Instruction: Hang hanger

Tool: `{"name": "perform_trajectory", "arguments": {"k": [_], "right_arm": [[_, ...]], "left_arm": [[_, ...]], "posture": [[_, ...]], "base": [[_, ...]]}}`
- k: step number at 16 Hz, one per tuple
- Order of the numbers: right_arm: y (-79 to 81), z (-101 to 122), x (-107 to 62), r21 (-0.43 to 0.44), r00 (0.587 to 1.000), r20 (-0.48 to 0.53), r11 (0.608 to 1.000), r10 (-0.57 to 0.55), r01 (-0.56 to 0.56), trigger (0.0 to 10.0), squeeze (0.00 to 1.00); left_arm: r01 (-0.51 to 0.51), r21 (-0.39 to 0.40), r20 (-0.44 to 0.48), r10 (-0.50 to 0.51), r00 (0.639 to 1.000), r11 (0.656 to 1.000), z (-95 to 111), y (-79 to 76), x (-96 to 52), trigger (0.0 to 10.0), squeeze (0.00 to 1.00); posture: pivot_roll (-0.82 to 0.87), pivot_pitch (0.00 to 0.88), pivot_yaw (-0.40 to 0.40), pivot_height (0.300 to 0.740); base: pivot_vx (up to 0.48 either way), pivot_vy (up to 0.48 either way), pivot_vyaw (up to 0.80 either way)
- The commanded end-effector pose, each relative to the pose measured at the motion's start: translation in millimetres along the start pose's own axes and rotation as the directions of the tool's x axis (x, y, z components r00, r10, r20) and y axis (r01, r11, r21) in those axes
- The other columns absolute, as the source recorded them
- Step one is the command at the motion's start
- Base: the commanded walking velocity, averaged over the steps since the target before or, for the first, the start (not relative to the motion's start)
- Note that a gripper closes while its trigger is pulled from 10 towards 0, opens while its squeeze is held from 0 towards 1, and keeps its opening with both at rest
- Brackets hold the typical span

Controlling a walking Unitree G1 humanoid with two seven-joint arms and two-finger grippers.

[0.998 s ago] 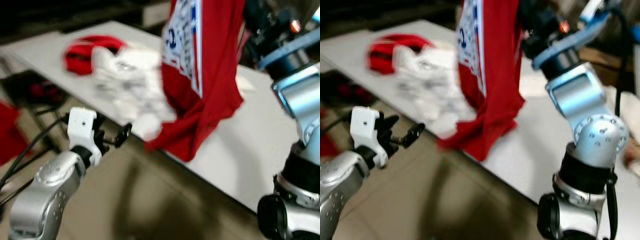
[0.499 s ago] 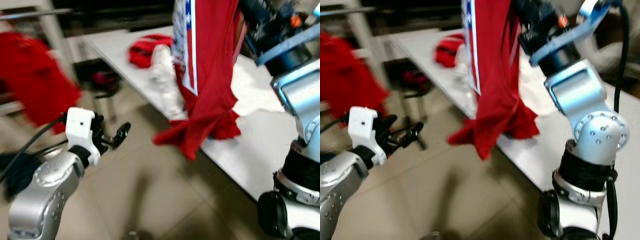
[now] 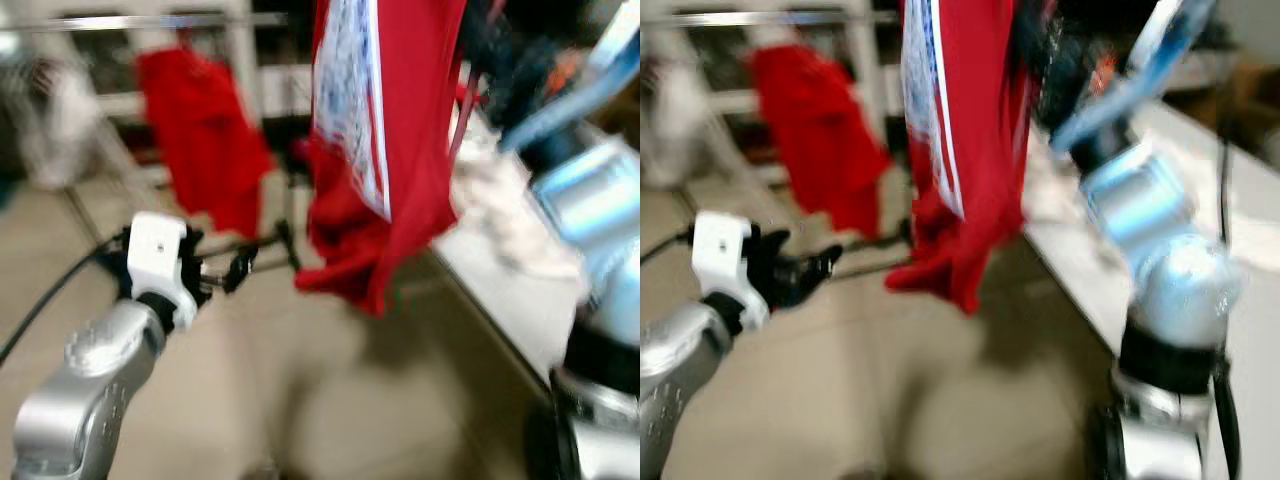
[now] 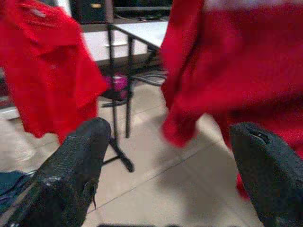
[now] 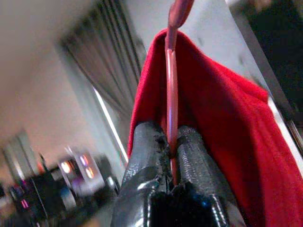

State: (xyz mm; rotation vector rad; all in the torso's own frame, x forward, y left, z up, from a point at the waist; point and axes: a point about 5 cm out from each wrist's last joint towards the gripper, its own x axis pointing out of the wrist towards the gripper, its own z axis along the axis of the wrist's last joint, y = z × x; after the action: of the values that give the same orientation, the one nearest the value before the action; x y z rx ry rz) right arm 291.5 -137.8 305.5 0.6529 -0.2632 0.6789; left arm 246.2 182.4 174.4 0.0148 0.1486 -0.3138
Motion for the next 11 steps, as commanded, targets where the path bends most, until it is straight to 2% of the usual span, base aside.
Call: {"name": "perform_trajectory", "arguments": {"k": [1, 2, 4, 6, 9, 10, 11], "right_arm": [[2.9, -10, 2.0, -0.054, 0.999, -0.046, 0.998, 0.008, -0.010, 10.0, 0.00], [-11.4, -41, -5.9, -0.169, 0.981, -0.176, 0.984, -0.080, 0.050, 10.0, 0.00], [-27.0, -69, -16.3, -0.282, 0.942, -0.286, 0.955, -0.175, 0.091, 10.0, 0.00], [-49.1, -96, -29.1, -0.375, 0.886, -0.337, 0.909, -0.317, 0.182, 10.0, 0.00], [-69.4, -129, -44.7, -0.502, 0.795, -0.380, 0.828, -0.472, 0.252, 10.0, 0.00], [-71.2, -133, -46.2, -0.508, 0.788, -0.384, 0.823, -0.481, 0.255, 10.0, 0.00], [-71.3, -140, -47.7, -0.533, 0.779, -0.417, 0.820, -0.469, 0.209, 10.0, 0.00]], "left_arm": [[0.003, 0.015, 0.004, -0.003, 1.000, 1.000, 3, 1.1, 2.2, 10.0, 0.29], [0.020, 0.024, 0.001, -0.020, 1.000, 1.000, 3, -0.1, 2.8, 10.0, 0.29], [0.040, 0.035, -0.012, -0.040, 0.999, 0.999, 2, -2.8, 2.3, 10.0, 0.29], [0.033, 0.043, -0.045, -0.031, 0.998, 0.999, -5, -2.8, 0.9, 10.0, 0.28], [0.048, 0.064, -0.084, -0.042, 0.996, 0.997, -15, -6.3, 4.0, 10.0, 0.26], [0.047, 0.072, -0.090, -0.040, 0.995, 0.996, -16, -6.0, 5.1, 10.0, 0.24], [0.045, 0.093, -0.103, -0.036, 0.994, 0.995, -19, -4.5, 6.2, 10.0, 0.24]], "posture": [[-0.03, 0.000, -0.025, 0.727], [-0.03, 0.000, -0.022, 0.727], [-0.03, 0.000, -0.020, 0.727], [-0.03, 0.000, -0.023, 0.727], [-0.03, 0.000, -0.029, 0.727], [-0.03, 0.000, -0.031, 0.727], [-0.03, 0.000, -0.032, 0.727]], "base": [[0.000, 0.000, 0.80], [0.000, 0.000, 0.80], [0.000, 0.000, 0.80], [0.000, 0.000, 0.80], [0.000, 0.000, 0.80], [0.000, 0.000, 0.00], [0.000, 0.000, 0.00]]}}
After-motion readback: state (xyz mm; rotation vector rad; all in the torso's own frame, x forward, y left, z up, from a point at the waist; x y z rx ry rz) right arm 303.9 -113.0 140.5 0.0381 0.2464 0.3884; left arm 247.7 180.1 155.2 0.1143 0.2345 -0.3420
